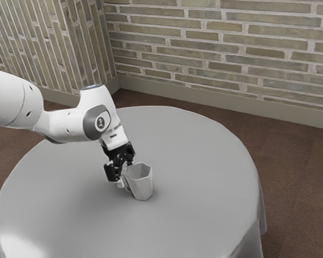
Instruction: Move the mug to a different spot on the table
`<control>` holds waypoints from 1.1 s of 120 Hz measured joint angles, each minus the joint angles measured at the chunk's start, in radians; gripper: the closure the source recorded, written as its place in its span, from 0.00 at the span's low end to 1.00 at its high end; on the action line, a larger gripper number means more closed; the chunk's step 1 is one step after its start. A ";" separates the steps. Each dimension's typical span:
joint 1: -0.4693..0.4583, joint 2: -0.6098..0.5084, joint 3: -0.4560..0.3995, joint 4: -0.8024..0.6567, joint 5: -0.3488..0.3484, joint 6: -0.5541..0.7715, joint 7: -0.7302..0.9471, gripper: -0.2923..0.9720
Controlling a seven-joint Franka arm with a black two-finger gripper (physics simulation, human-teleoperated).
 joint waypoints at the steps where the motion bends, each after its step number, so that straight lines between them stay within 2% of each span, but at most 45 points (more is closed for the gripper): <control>1: 0.000 0.000 0.000 0.000 -0.002 0.001 0.001 0.25; 24: 0.002 0.001 0.000 -0.011 -0.085 0.014 0.017 0.30; 40: 0.003 0.002 0.000 -0.024 -0.114 0.019 0.025 0.33; 65: 0.011 0.002 0.000 -0.026 -0.153 0.028 0.034 0.64; 88: 0.012 -0.009 -0.001 -0.025 -0.170 0.032 0.044 0.65; 109: 0.013 -0.042 -0.002 -0.025 -0.294 0.032 0.123 0.67; 132: 0.050 -0.064 0.002 -0.037 -0.334 0.031 0.231 0.69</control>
